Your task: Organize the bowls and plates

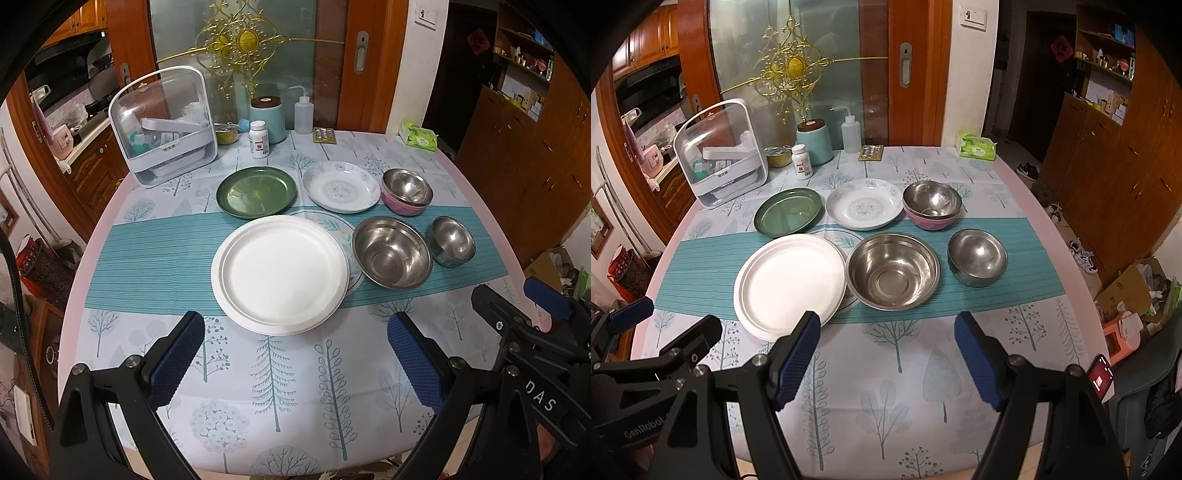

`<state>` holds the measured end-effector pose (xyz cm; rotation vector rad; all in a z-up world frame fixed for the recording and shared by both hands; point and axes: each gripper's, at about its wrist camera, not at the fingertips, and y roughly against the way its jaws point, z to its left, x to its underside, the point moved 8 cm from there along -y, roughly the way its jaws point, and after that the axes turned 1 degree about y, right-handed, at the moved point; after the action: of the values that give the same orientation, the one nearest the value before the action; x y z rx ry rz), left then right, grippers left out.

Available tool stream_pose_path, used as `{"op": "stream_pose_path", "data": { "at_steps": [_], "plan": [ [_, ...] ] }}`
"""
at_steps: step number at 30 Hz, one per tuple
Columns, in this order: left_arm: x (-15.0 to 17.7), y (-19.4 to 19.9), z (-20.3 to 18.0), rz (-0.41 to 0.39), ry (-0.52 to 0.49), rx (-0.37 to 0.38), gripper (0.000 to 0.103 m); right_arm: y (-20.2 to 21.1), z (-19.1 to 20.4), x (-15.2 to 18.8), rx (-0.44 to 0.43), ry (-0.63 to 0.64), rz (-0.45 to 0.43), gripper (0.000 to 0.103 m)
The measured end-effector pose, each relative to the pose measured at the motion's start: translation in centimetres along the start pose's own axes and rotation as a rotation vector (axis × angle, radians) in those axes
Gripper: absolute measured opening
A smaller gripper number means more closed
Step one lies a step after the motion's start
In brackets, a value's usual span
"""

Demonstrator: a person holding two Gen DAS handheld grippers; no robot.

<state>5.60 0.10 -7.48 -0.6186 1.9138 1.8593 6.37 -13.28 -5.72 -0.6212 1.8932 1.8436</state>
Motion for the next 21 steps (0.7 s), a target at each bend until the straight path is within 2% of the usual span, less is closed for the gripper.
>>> {"op": "stream_pose_path", "data": {
  "at_steps": [21],
  "plan": [
    [-0.9,-0.5,1.3,0.006,-0.011,0.013,0.098,-0.5,1.3,-1.1,0.019,0.018,-0.003,0.076]
  ]
}}
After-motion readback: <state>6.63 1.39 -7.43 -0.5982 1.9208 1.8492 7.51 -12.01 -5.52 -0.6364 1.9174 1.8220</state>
